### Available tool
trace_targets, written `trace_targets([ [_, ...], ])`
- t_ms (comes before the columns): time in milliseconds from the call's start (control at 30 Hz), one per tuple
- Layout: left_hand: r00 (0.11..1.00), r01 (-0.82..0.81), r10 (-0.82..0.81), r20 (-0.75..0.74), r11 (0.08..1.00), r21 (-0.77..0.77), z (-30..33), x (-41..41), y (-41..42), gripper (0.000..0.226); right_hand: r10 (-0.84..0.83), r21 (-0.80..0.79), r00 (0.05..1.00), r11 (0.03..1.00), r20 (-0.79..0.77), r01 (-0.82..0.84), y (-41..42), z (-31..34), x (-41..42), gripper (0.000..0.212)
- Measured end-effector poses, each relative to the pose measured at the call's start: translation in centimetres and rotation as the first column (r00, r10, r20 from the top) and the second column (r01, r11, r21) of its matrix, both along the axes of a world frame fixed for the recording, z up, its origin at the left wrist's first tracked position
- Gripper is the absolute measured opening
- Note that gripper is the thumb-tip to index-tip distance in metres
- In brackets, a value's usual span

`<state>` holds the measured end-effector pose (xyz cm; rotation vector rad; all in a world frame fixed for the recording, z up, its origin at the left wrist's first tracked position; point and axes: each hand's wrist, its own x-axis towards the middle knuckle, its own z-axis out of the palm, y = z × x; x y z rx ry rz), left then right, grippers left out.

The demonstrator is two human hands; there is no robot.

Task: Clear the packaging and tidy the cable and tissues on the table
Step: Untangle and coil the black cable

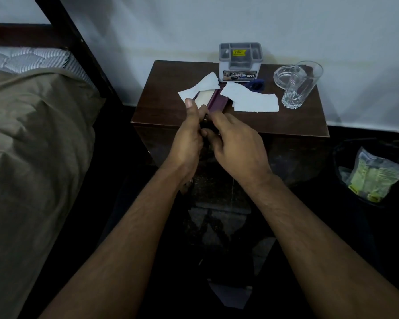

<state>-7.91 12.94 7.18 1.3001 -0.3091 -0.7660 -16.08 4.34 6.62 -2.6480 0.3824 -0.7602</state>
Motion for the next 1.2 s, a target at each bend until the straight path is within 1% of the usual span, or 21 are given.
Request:
trace_targets([
  [67, 0.997, 0.071, -0.071, 0.038, 0.997, 0.012, -0.2, 0.3, 0.2, 0.079, 0.019, 0.011, 1.000, 1.000, -0.007, -0.018, 0.0, -0.1, 0.0, 0.024],
  [167, 0.986, 0.151, -0.149, 0.072, 0.988, -0.016, -0.5, 0.4, 0.4, 0.071, 0.011, 0.005, 1.000, 1.000, -0.018, -0.011, 0.0, -0.1, 0.1, 0.021],
  [267, 0.989, 0.115, -0.111, 0.097, 0.993, -0.034, -0.6, 0.5, 0.3, 0.066, 0.029, 0.026, 0.999, 0.999, -0.029, -0.028, 0.3, -0.1, 0.3, 0.022],
  [367, 0.983, 0.032, -0.031, 0.183, 0.999, -0.002, -0.8, 0.7, 0.2, 0.043, 0.092, 0.206, 0.996, 0.974, 0.021, -0.094, 0.2, 0.0, 0.2, 0.020],
  [433, 0.990, 0.000, 0.005, 0.141, 1.000, -0.032, -0.8, 0.8, 0.3, 0.032, 0.075, 0.278, 0.996, 0.957, 0.046, -0.085, 0.0, 0.0, 0.2, 0.017],
  [533, 0.996, -0.035, 0.044, 0.083, 0.994, -0.100, -0.7, 1.0, 0.2, 0.026, 0.041, 0.315, 0.994, 0.946, 0.102, -0.071, 0.1, 0.0, 0.3, 0.014],
  [633, 0.995, -0.100, 0.098, -0.017, 0.978, -0.181, -0.3, 0.8, 0.0, 0.030, -0.001, 0.393, 0.988, 0.918, 0.155, -0.061, 0.4, -0.2, 0.5, 0.011],
  [733, 0.981, -0.167, 0.136, -0.138, 0.955, -0.245, -0.1, 1.1, -0.1, 0.035, -0.091, 0.493, 0.978, 0.870, 0.186, -0.013, 0.4, -0.5, 0.8, 0.014],
  [800, 0.971, -0.190, 0.145, -0.188, 0.950, -0.249, -0.1, 1.3, 0.0, 0.035, -0.095, 0.492, 0.974, 0.870, 0.204, -0.018, 0.3, -0.5, 0.7, 0.016],
  [900, 0.965, -0.217, 0.177, -0.192, 0.954, -0.209, -0.1, 1.4, 0.1, 0.034, -0.017, 0.449, 0.976, 0.889, 0.217, -0.084, 0.5, -0.4, 0.6, 0.019],
  [1000, 0.961, -0.222, 0.178, -0.212, 0.952, -0.209, -0.2, 1.6, 0.1, 0.034, 0.069, 0.421, 0.972, 0.893, 0.222, -0.160, 0.7, -0.4, 0.7, 0.012],
  [1067, 0.968, -0.184, 0.135, -0.213, 0.956, -0.229, -0.2, 1.8, 0.3, 0.034, 0.069, 0.411, 0.967, 0.896, 0.247, -0.169, 0.7, -0.4, 0.8, 0.010],
  [1133, 0.978, -0.119, 0.069, -0.196, 0.960, -0.254, -0.1, 1.8, 0.5, 0.034, 0.047, 0.438, 0.959, 0.883, 0.279, -0.170, 0.4, -0.4, 0.8, 0.009],
  [1200, 0.983, -0.077, 0.028, -0.183, 0.961, -0.267, 0.0, 1.8, 0.6, 0.033, 0.029, 0.449, 0.961, 0.880, 0.274, -0.155, 0.0, -0.4, 0.8, 0.010],
])
